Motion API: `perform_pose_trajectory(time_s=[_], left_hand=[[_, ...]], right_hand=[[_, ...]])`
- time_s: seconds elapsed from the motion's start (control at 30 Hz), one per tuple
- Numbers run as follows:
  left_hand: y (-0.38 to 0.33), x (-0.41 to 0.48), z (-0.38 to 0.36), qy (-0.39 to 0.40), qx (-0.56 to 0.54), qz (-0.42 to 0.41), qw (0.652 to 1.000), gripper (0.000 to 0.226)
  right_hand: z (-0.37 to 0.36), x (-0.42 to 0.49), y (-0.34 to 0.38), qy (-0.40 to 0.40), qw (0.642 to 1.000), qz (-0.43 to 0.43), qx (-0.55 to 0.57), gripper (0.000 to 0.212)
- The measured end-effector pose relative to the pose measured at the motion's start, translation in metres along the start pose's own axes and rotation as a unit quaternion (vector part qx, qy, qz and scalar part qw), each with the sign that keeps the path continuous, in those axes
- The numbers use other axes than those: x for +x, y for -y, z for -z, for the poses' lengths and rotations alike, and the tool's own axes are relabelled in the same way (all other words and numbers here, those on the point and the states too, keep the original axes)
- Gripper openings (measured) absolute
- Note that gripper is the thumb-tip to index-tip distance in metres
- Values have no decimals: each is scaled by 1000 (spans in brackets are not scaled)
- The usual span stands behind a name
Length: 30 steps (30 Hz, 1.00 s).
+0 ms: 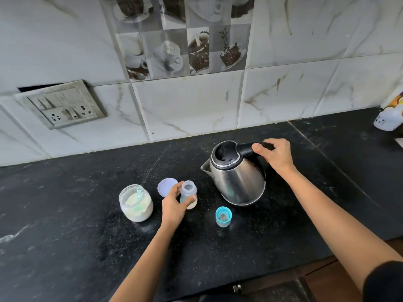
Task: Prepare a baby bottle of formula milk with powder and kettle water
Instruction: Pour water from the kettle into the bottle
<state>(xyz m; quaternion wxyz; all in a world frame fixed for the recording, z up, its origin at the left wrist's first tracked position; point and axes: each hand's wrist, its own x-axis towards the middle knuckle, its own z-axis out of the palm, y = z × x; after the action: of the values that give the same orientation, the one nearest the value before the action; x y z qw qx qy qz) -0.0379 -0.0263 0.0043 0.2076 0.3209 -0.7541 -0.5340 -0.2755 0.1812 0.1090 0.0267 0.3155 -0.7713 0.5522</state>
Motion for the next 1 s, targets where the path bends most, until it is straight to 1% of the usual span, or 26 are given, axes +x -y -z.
perform_pose_trajectory(time_s=[0.13, 0.27, 0.5, 0.73, 1.0], left_hand=[[4, 1, 2, 3, -1, 6, 1000, 56], [7, 1, 2, 11, -6, 6, 1000, 56], [5, 2, 3, 8, -16, 6, 1000, 53], [5, -3, 5, 10, -17, 10, 1000, 51], [5, -3, 4, 6, -16, 10, 1000, 54]], right_hand=[[-13, 8, 16, 30, 999, 23, -38, 70], [-23, 15, 29, 53, 995, 40, -73, 65], [-40, 23, 47, 99, 984, 63, -133, 75], [-46, 23, 55, 101, 981, 62, -154, 75], [-49, 23, 68, 119, 968, 80, -208, 79]])
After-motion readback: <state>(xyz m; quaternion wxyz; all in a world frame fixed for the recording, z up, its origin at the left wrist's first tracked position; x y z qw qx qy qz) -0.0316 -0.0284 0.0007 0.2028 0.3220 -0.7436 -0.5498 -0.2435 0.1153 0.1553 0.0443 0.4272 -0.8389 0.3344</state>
